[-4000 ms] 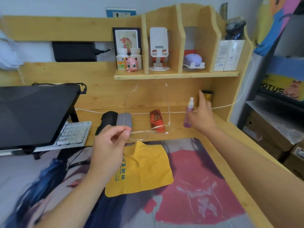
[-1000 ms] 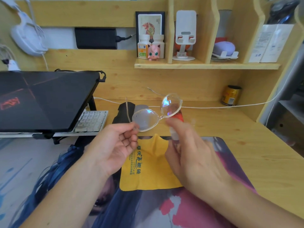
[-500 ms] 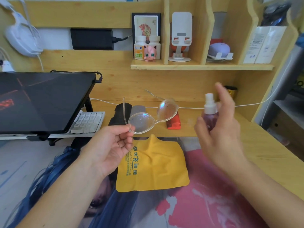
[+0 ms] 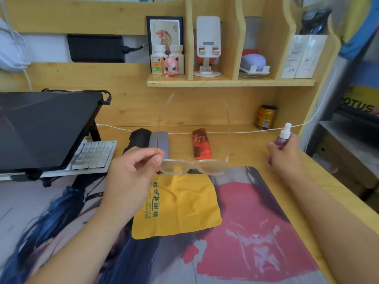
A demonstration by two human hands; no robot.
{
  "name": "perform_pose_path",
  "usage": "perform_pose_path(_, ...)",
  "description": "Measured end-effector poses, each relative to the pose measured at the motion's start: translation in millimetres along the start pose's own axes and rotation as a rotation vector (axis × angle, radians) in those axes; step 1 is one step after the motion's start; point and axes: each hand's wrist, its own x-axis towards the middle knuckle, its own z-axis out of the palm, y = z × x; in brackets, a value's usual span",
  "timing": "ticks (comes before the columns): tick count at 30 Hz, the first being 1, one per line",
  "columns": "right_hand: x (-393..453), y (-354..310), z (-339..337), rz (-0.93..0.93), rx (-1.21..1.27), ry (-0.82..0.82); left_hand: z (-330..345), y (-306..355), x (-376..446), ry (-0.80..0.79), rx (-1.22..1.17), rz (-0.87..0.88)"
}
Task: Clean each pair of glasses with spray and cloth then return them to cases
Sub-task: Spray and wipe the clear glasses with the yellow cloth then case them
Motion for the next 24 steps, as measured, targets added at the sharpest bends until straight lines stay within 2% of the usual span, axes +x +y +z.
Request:
perform_pose_path(2, -13.0, -17.0, -5.7, -0.078, 0.13, 0.155, -0.7, -2.2, 0.5, 0.0, 0.005, 0.037)
perform_pose_path(4, -36.2, -44.4, -13.8, -0.298, 0.242, 0.372, -2.0, -4.5, 2.0, 0.005, 0.001, 0.049)
perform_pose_path(5, -47.9, -55.2, -15.9, -0.44, 0.249, 0.352, -2.8, -5.9, 3.2, 0.009, -0.006, 0.051)
perform_pose_path(6, -61.4, -64.5, -15.2, -0.558, 0.238, 0.221, -3.3, -6.3, 4.0, 0.012, -0.018, 0.053)
perform_pose_path(8, -84.0, -72.4, -3.9, -0.663, 0.128, -0.161, -3.8, -6.8, 4.7, 0.014, -0.033, 0.054)
perform_pose_path(9, -93.6, -75.7, 4.1, -0.666, 0.075, -0.301, -3.6, -7.1, 4.7, 0.014, -0.034, 0.06)
perform_pose_path(11, -103.4, -80.8, 19.1, -0.638, 0.069, -0.398, -4.5, -7.4, 4.4, -0.003, -0.02, 0.088)
perform_pose_path(15, -101.4, -78.7, 23.1, -0.577, 0.167, -0.347, -8.5, -4.3, 4.2, -0.052, -0.061, 0.132)
perform_pose_path(20, -98.5, -66.2, 27.8, -0.498, 0.224, -0.402, -6.5, 0.8, 8.2, -0.068, -0.108, 0.112)
perform_pose_path(24, -109.6, -72.1, 36.0, -0.482, 0.289, -0.426, -19.2, 0.9, 33.8, 0.053, -0.015, 0.225)
